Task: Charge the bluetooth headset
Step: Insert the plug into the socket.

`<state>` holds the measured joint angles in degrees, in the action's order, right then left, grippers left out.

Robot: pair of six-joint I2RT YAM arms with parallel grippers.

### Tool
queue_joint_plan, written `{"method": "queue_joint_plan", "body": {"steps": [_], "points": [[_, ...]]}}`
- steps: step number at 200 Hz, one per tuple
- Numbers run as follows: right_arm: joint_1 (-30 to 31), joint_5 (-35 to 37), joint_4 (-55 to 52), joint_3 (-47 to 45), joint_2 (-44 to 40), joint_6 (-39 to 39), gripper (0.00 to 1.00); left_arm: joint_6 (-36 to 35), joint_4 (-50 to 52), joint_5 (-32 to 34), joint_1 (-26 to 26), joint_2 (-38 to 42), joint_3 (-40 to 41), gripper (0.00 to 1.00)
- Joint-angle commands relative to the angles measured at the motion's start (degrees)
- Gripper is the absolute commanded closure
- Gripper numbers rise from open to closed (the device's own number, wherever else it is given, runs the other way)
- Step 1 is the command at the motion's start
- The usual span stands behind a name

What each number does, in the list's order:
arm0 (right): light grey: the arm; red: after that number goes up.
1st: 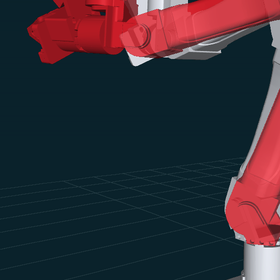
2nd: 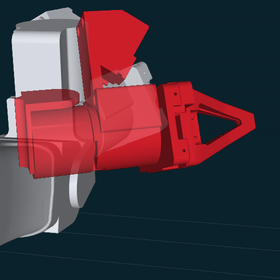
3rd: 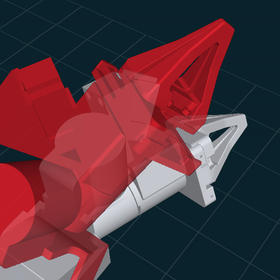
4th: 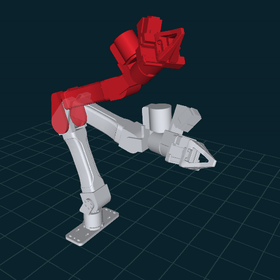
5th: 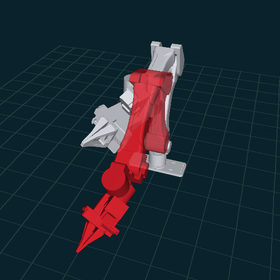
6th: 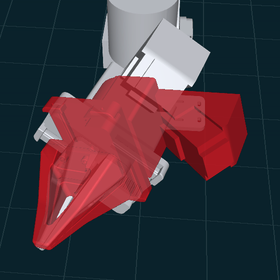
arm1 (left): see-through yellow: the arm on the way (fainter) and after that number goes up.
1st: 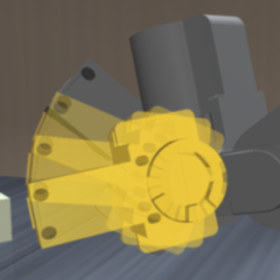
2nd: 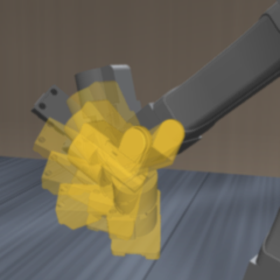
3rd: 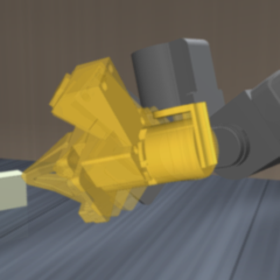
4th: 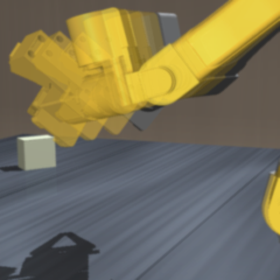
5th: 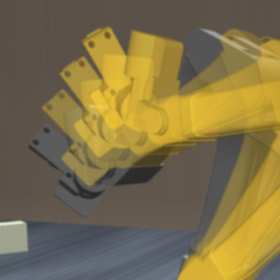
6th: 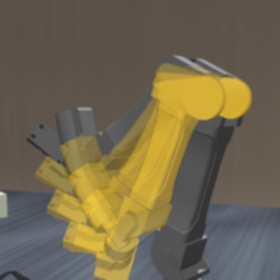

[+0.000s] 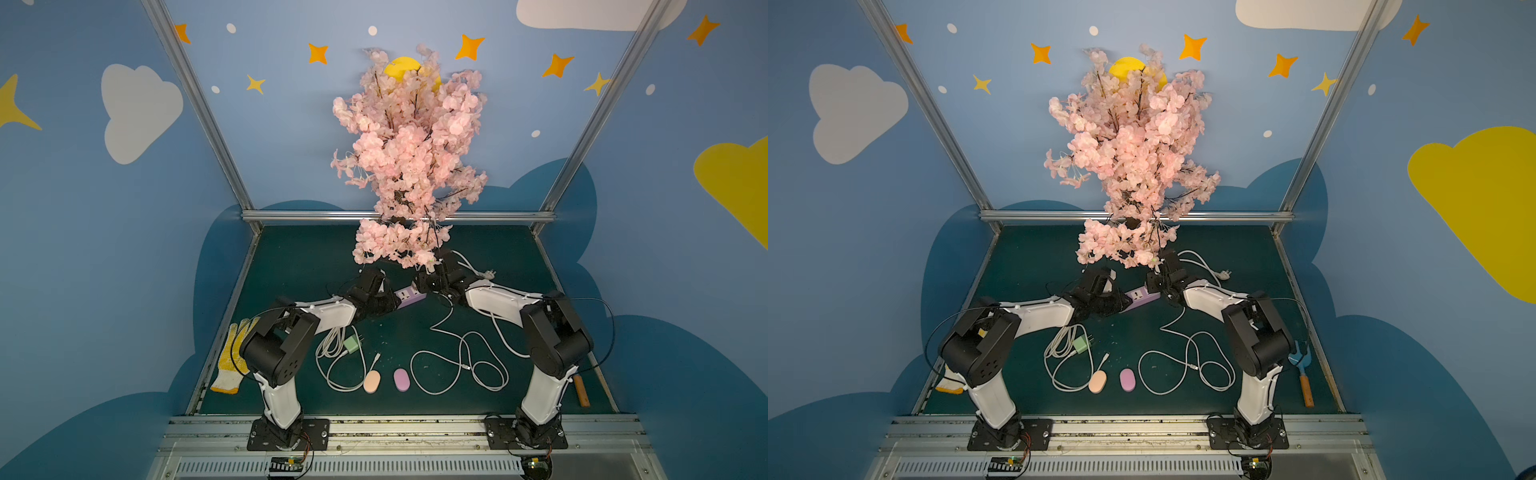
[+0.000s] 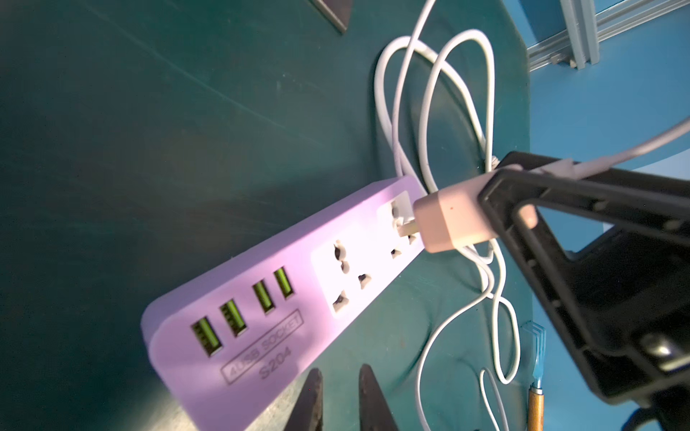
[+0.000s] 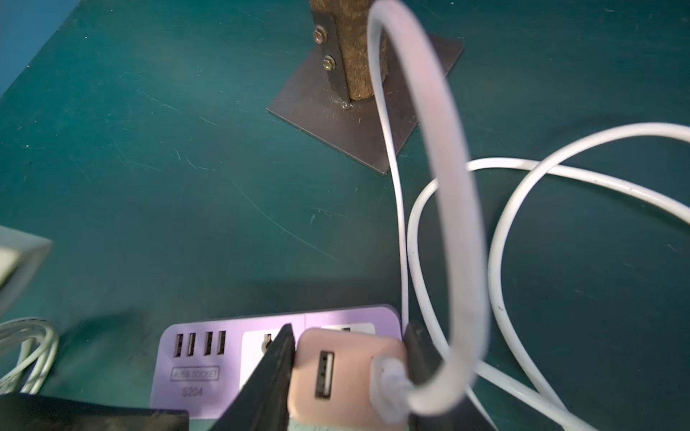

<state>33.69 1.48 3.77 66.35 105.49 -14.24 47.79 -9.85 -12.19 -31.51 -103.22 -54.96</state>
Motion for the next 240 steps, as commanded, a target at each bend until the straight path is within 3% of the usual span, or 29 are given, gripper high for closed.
{"method": "queue_joint_plan", "body": {"steps": [1, 240], "points": [[0.2, 0.5, 1.8, -1.5, -1.5, 0.4, 1.00, -1.1, 1.2, -0.1, 0.3, -0.5, -1.0, 0.80], [3.7, 4.2, 5.6, -10.0, -3.8, 4.0, 1.00, -1.3, 1.2, 0.1, 0.5, -1.8, -1.8, 0.82]]}}
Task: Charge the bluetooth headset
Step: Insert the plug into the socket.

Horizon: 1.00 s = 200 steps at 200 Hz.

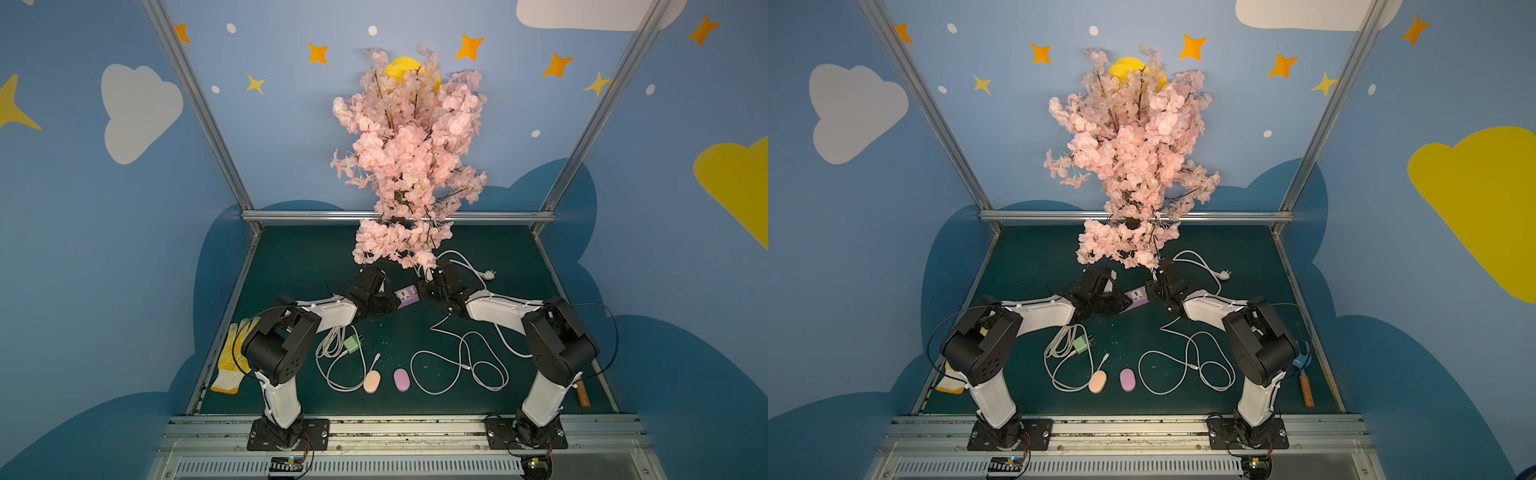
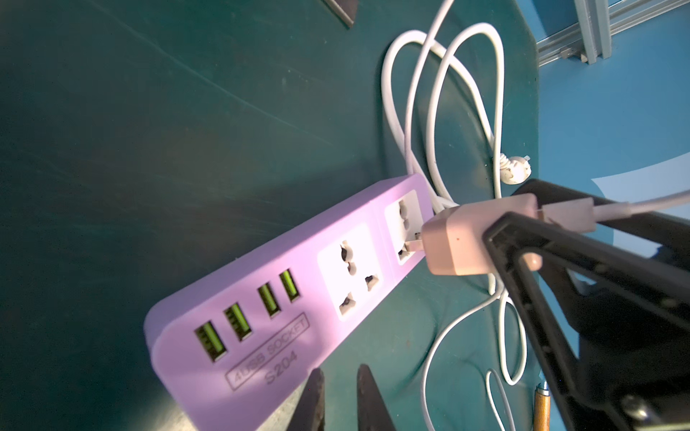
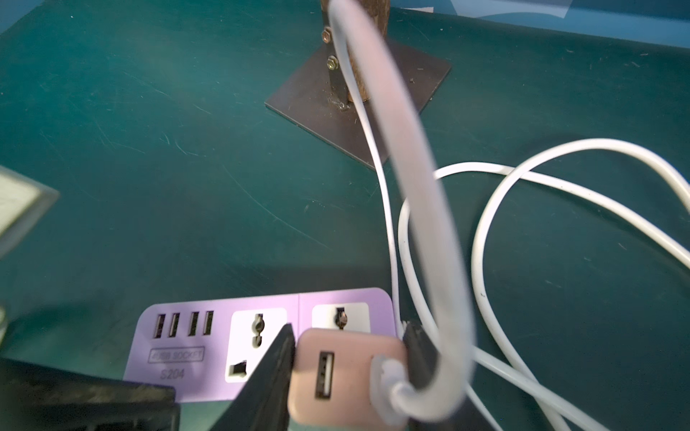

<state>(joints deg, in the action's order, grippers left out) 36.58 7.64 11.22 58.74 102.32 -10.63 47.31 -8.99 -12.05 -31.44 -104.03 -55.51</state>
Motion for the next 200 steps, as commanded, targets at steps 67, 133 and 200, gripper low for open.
{"method": "queue_joint_plan", "body": {"steps": [67, 133, 200], "points": [[1.2, -3.4, -2.1, -3.7, 0.0, -0.3, 1.00, -1.2, 0.6, -0.1, 0.8, -1.2, -1.8, 0.82], [3.8, 3.1, -4.5, -2.3, 3.0, 2.5, 1.00, -1.3, 0.8, -0.5, 1.1, -1.8, -2.7, 0.82], [5.3, 4.5, -4.9, -3.1, 4.9, 0.3, 1.00, -1.1, 0.8, -0.9, 1.2, -2.6, -2.9, 0.83]]}}
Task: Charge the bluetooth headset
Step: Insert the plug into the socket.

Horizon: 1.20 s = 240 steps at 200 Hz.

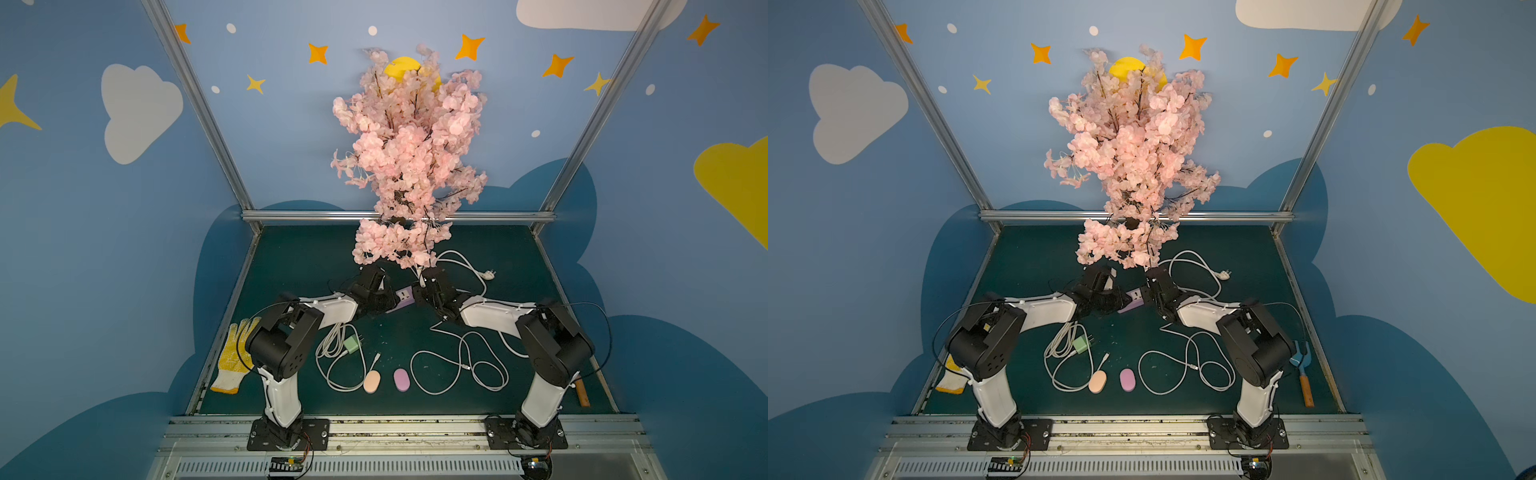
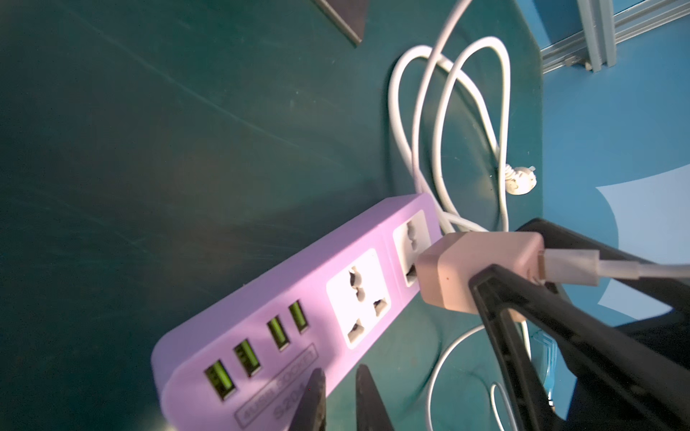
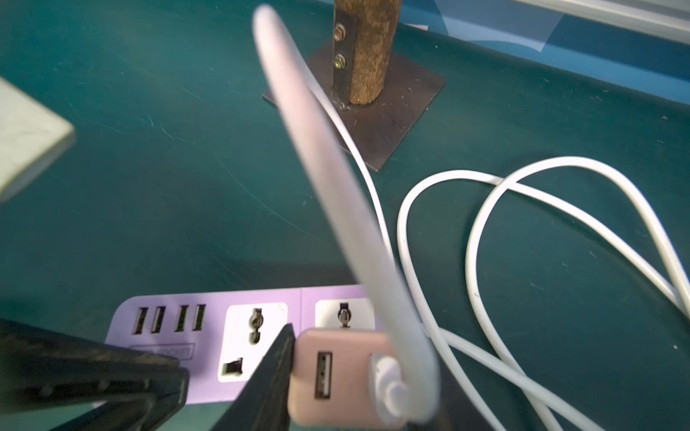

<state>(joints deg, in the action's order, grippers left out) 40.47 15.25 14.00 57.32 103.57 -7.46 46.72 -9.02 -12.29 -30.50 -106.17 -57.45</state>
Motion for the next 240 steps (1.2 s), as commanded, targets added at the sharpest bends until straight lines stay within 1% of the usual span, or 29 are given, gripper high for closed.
{"method": "queue_joint_plan", "body": {"steps": [1, 12, 34, 54, 90, 131, 167, 206, 240], "points": [[1.4, -3.1, -7.7, -1.7, 3.7, -3.0, 1.00, -0.6, 0.9, -0.6, 0.2, -0.4, -1.0, 0.83], [1.0, -3.1, -7.8, -1.8, 4.1, -4.2, 1.00, -0.7, 1.1, -0.7, 0.2, -0.4, -1.1, 0.83], [-0.8, -6.2, -7.3, -2.5, 4.1, -6.3, 1.00, -0.9, 1.5, -0.7, 0.3, -0.1, -1.3, 0.83], [-1.7, -7.0, -7.2, -2.8, 3.9, -6.9, 1.00, -1.0, 1.6, -0.7, 0.3, 0.0, -1.3, 0.83], [-0.9, -6.4, -7.7, -3.3, 5.2, -5.2, 1.00, -1.0, 1.7, -0.7, 0.4, -0.1, -1.3, 0.83], [1.1, -2.6, -7.5, -3.7, 7.8, -3.5, 1.00, -1.0, 1.8, -0.7, 0.5, -0.7, -1.7, 0.83], [0.6, -4.8, -5.4, -5.3, 9.7, -5.3, 1.00, -0.8, 1.7, -0.7, 0.5, -1.3, -2.0, 0.83], [0.7, -4.8, -4.3, -7.2, 8.6, -6.1, 1.00, -0.9, 1.9, -0.7, 0.6, -1.7, -2.4, 0.84], [1.1, -4.5, -2.9, -10.6, 6.7, -7.2, 1.00, -0.9, 2.0, -0.7, 0.7, -1.8, -2.4, 0.84]]}}
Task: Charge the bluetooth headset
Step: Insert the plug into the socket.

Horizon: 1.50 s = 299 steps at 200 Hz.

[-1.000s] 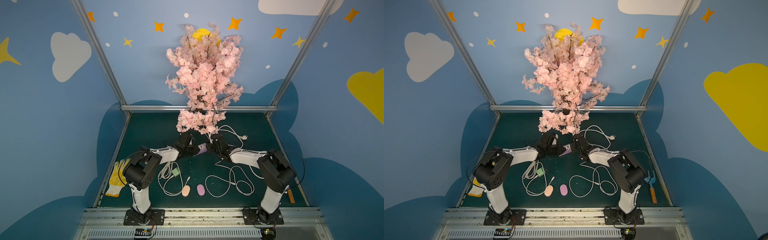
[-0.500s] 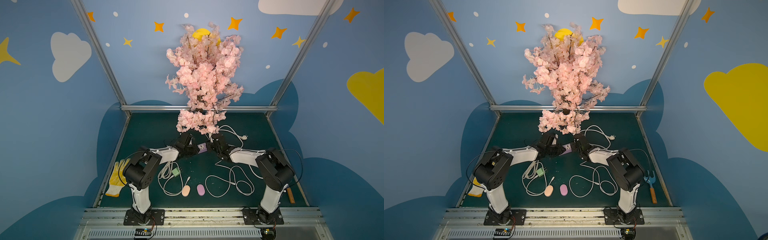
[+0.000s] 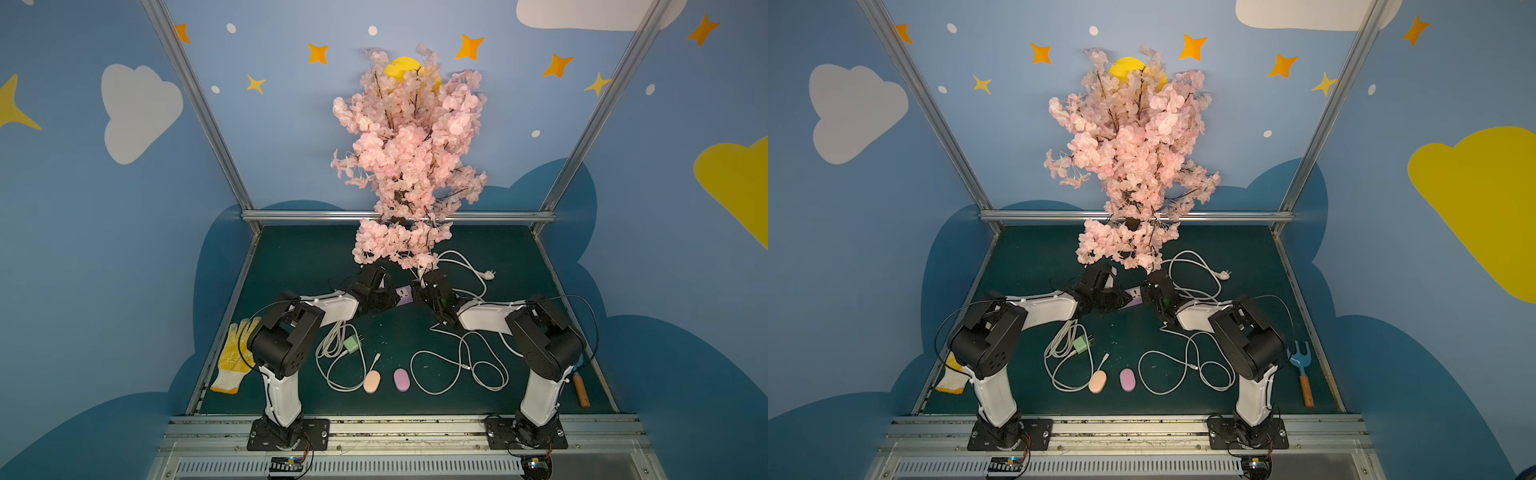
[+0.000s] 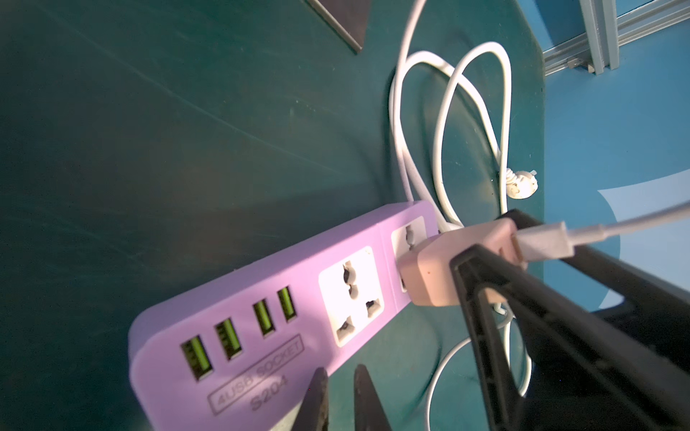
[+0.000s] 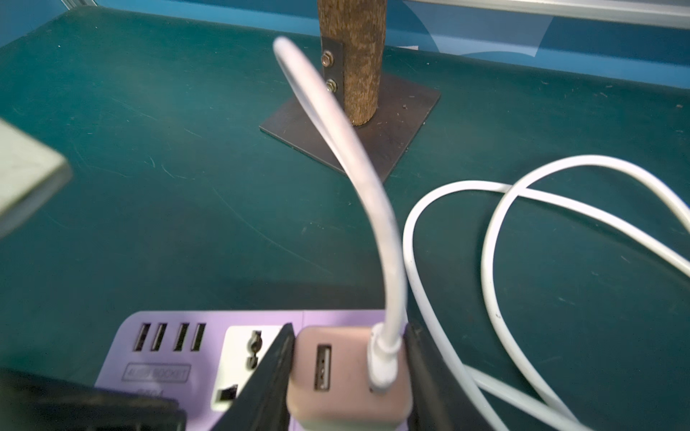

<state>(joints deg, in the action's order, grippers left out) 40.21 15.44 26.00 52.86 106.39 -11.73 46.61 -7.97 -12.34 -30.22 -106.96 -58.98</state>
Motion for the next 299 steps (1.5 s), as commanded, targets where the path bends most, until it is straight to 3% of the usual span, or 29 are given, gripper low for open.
{"method": "queue_joint_plan", "body": {"steps": [1, 93, 148, 210, 241, 299], "points": [[1.4, -4.7, -14.8, -6.3, 3.8, -2.9, 1.00, -0.8, 0.9, -0.6, 0.4, -1.1, -0.9, 0.84], [1.9, -5.6, -15.0, -6.9, 5.9, -3.6, 1.00, -0.7, 0.8, -0.6, 0.6, -1.4, -0.9, 0.84], [3.9, -2.5, -19.1, -3.8, 8.9, -3.5, 1.00, -0.5, 0.6, -0.7, 0.6, -1.7, -1.0, 0.84], [4.5, -2.7, -18.7, -5.2, 11.1, -5.3, 1.00, -0.6, 0.9, -2.4, 0.9, -1.5, -1.2, 0.84], [3.5, -6.0, -15.7, -7.0, 11.8, -5.8, 1.00, -0.9, 1.4, -2.3, 1.0, -1.0, -1.1, 0.84], [3.9, -4.3, -16.5, -6.6, 12.9, -5.1, 1.00, -0.8, 1.7, -2.5, 1.4, -0.8, -1.5, 0.84]]}}
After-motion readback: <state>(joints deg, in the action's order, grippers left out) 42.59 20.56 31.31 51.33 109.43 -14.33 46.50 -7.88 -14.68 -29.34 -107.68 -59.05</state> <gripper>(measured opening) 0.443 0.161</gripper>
